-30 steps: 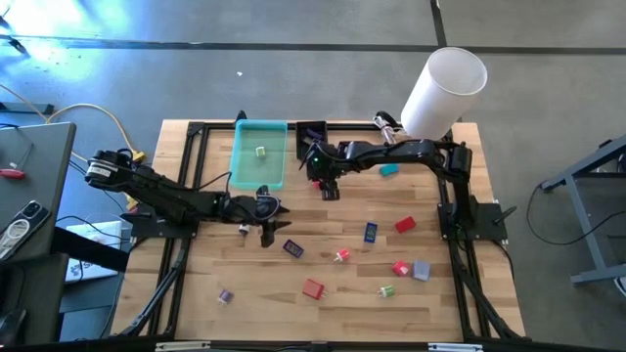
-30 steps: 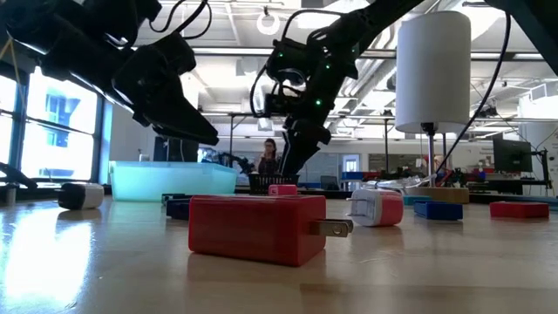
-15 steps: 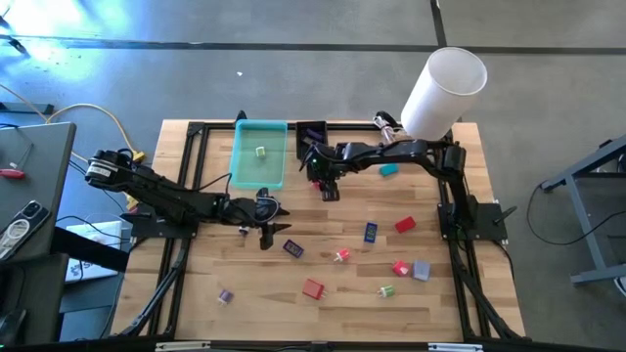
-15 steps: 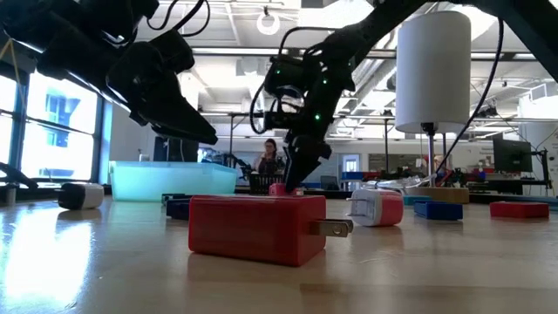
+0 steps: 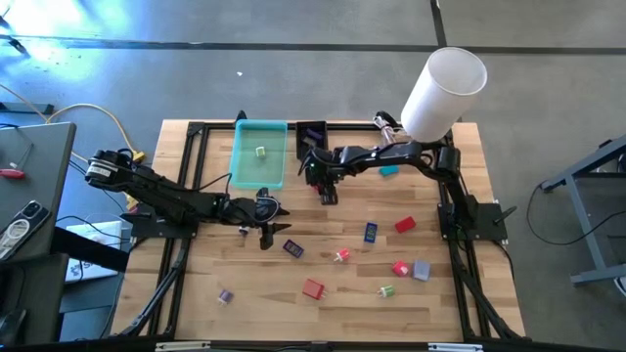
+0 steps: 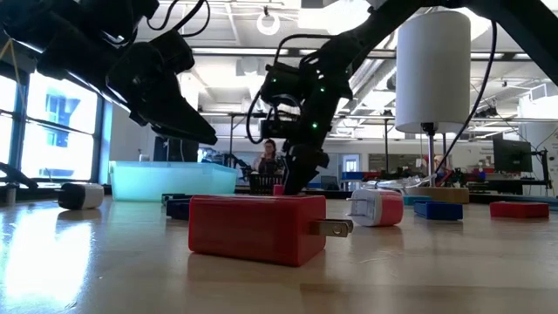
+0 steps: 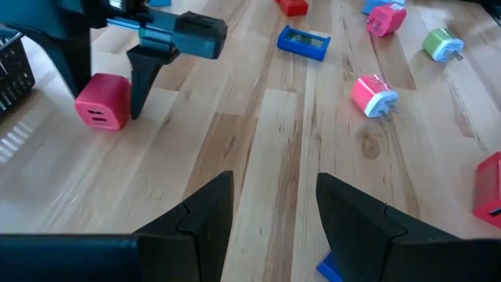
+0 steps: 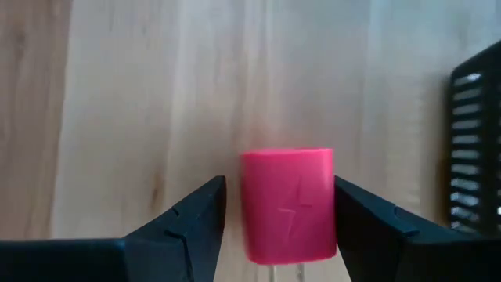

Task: Pick & Place Office items
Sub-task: Put the top pink charger adapter into the green bin

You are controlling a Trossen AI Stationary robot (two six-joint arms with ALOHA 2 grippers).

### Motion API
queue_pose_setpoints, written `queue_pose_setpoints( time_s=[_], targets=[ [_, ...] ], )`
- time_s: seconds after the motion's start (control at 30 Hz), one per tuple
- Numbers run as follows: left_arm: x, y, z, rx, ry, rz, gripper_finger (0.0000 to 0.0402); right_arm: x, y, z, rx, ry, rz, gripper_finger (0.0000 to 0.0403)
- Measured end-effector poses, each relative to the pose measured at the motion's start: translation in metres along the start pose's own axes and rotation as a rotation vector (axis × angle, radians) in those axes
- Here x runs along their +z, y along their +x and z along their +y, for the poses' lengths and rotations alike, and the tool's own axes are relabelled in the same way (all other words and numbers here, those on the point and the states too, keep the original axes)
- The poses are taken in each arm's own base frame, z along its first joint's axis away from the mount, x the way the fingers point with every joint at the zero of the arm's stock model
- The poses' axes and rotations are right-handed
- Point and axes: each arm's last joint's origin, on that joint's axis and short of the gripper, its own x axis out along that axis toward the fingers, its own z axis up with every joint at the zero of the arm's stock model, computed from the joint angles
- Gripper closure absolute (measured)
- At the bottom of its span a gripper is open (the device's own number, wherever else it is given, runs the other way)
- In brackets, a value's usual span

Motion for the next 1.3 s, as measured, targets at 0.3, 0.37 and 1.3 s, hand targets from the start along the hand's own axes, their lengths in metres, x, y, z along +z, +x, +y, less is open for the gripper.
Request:
queue_pose_setpoints(
  time_s=[0.3, 0.37, 1.3],
  targets=[
    [0.000, 0.000, 0.000, -0.014, 0.000, 0.003, 0.0224, 0.001, 0.000, 0.007, 0.029, 0.038, 0.001, 0.0264],
    [0.000, 0.000, -0.001, -0.021, 0.000, 0.004, 0.0224, 0.002, 0.000, 0.009, 0.032, 0.034, 0.002, 0.0266],
    [-0.003, -0.002, -0.010, -0.052, 0.365, 0.003, 0.0225, 0.006, -0.050, 0.162, -0.082, -0.049, 0.223, 0.0266]
  ],
)
